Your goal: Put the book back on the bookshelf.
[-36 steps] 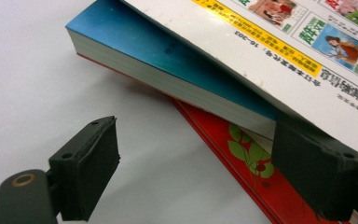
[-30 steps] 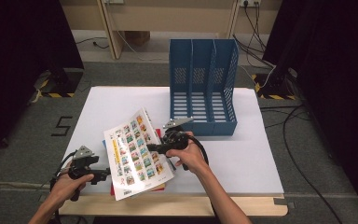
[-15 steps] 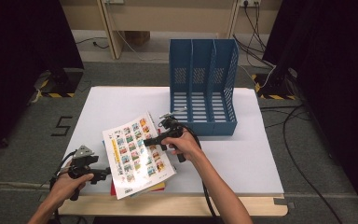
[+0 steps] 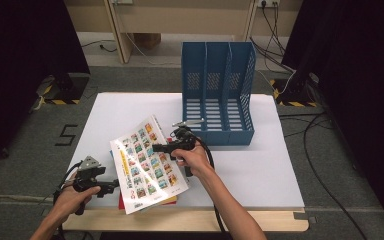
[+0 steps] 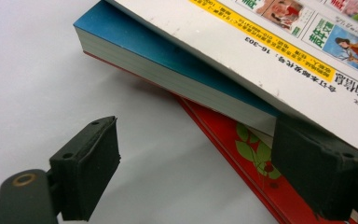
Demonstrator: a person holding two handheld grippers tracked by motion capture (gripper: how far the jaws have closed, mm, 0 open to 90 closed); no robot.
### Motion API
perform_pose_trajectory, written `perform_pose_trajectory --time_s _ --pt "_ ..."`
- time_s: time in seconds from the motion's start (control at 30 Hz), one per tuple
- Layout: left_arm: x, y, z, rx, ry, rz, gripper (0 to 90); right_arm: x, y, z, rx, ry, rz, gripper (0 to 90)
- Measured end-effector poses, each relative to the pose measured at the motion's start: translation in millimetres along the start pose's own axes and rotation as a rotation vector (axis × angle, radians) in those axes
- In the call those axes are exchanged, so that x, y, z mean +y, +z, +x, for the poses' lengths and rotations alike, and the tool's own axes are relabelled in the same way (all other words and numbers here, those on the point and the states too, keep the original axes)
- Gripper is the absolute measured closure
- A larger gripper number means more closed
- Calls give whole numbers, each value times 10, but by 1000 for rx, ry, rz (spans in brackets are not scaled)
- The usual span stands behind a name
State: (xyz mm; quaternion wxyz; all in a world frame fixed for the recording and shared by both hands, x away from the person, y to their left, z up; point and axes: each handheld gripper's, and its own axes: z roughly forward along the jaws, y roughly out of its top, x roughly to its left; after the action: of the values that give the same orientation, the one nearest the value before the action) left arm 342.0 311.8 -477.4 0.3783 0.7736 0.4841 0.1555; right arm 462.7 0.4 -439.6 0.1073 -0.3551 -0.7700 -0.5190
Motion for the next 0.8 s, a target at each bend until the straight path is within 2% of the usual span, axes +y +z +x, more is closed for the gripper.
perform_pose_trajectory --time_s 0.07,0.2,0.23,0.33,0.4,0.5,0.57,0.6,0.63,0.67,0.7,0.77,0.8 --pt "0 -6 55 -4 -17 -11 159 16 -32 31 7 -35 -19 704" --pt "-17 -39 173 19 -58 -30 160 25 -115 55 -7 -46 -59 705" --pt "-20 -43 205 28 -68 -30 160 35 -181 67 -5 -70 -94 706" --pt "-35 -27 312 70 -108 -26 161 39 -252 87 5 -78 -139 706" --pt "-51 -19 358 86 -121 -20 162 48 -359 128 7 -124 -202 707" --pt "-78 24 402 134 -99 3 163 63 -418 155 -12 -146 -233 707" --pt "-95 67 418 182 -64 23 164 68 -497 187 -25 -176 -262 709" --pt "-110 95 426 208 -34 42 164 68 -497 187 -25 -176 -262 709" --pt "-127 121 435 220 -26 41 144 67 -523 195 -32 -185 -274 709" --pt "-131 123 454 210 -37 37 121 66 -553 210 -35 -190 -283 710" --pt "-136 125 457 209 -33 33 116 60 -610 245 -56 -231 -310 710" --pt "-147 127 455 211 -31 24 113 61 -638 257 -57 -239 -320 710" --pt "-157 127 462 207 -30 17 109 58 -690 267 -58 -241 -344 710"
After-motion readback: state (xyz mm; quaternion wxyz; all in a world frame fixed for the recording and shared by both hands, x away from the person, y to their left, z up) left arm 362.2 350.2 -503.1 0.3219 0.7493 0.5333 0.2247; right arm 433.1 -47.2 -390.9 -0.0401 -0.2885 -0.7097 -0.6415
